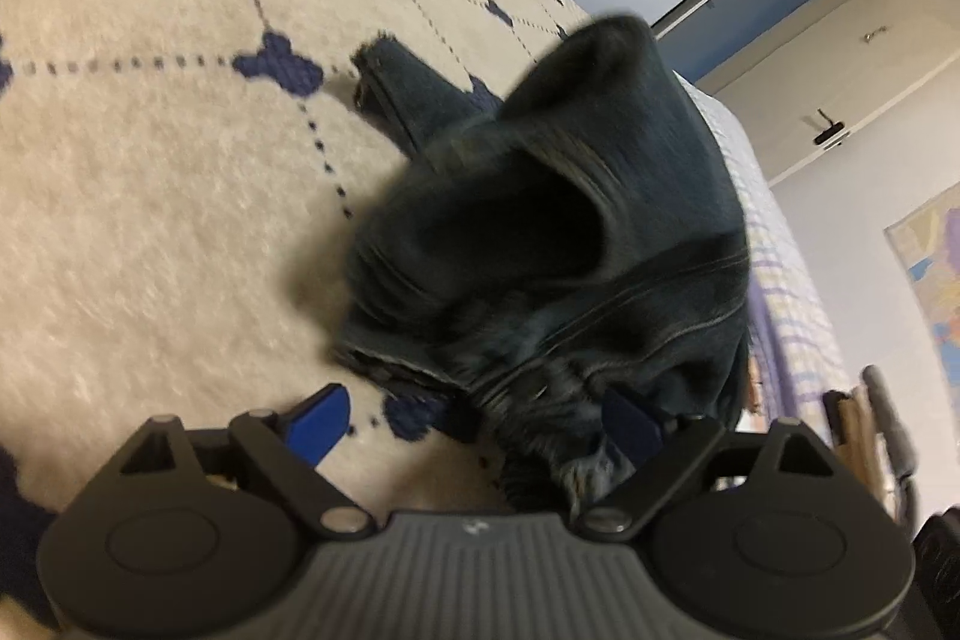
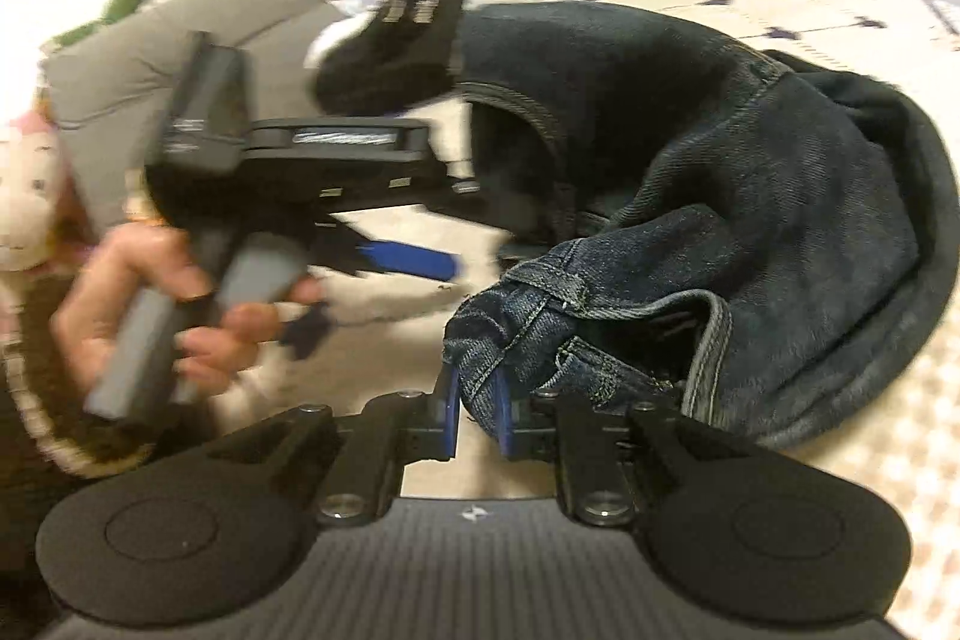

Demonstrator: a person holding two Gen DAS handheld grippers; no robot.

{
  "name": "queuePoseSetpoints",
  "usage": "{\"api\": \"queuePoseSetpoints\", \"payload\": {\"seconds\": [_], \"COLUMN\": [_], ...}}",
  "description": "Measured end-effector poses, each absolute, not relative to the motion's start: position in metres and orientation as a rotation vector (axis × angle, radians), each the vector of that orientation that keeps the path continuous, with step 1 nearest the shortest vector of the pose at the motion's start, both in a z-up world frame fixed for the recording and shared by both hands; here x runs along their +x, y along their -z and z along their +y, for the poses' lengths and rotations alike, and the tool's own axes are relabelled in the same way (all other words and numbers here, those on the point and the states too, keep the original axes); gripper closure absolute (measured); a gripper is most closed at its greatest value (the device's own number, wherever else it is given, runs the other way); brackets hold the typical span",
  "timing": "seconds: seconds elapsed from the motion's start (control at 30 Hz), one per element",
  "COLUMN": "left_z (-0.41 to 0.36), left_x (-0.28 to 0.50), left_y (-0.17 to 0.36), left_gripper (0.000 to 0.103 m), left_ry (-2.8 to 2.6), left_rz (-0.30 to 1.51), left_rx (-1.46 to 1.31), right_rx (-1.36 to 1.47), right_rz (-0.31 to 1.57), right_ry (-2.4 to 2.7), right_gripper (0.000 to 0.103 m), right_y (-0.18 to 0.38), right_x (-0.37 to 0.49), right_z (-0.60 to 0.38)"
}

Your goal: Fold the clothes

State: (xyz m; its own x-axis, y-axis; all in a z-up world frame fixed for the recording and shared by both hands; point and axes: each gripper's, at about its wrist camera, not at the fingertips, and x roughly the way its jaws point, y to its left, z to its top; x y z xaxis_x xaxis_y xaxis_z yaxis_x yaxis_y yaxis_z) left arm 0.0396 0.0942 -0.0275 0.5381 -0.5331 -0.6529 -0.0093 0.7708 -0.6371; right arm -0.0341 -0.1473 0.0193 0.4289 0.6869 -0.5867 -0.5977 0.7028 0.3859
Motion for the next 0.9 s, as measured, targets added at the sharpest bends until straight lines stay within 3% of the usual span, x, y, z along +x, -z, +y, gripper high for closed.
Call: {"api": "queuePoseSetpoints", "payload": {"seconds": [0.27, 0.3, 0.4, 0.57, 0.6, 0.63, 0.7, 0.77, 0.83, 0.9], "left_z": [0.103, 0.106, 0.110, 0.109, 0.109, 0.109, 0.108, 0.112, 0.117, 0.122], "left_x": [0.041, 0.041, 0.040, 0.036, 0.036, 0.035, 0.033, 0.032, 0.035, 0.038], "left_y": [0.043, 0.043, 0.038, 0.026, 0.023, 0.020, 0.015, 0.011, 0.012, 0.014], "left_gripper": [0.013, 0.013, 0.013, 0.013, 0.012, 0.012, 0.011, 0.011, 0.011, 0.011], "left_ry": [0.304, 0.290, 0.220, 0.150, 0.138, 0.125, 0.100, 0.077, 0.068, 0.066], "left_rz": [1.037, 1.033, 1.014, 0.955, 0.942, 0.928, 0.901, 0.875, 0.868, 0.869], "left_rx": [-0.760, -0.769, -0.738, -0.647, -0.628, -0.609, -0.572, -0.544, -0.547, -0.560], "right_rx": [0.180, 0.196, 0.282, 0.226, 0.223, 0.217, 0.204, 0.194, 0.190, 0.183], "right_rz": [0.781, 0.781, 0.766, 0.753, 0.758, 0.755, 0.740, 0.727, 0.718, 0.709], "right_ry": [-0.975, -0.989, -1.071, -0.919, -0.881, -0.839, -0.751, -0.666, -0.588, -0.502], "right_gripper": [0.091, 0.102, 0.102, 0.092, 0.086, 0.073, 0.062, 0.058, 0.044, 0.043], "right_y": [-0.038, -0.040, -0.047, -0.049, -0.048, -0.047, -0.043, -0.040, -0.035, -0.031], "right_x": [-0.062, -0.062, -0.062, -0.052, -0.046, -0.041, -0.030, -0.019, -0.010, -0.001], "right_z": [-0.147, -0.149, -0.157, -0.162, -0.165, -0.169, -0.177, -0.186, -0.196, -0.201]}}
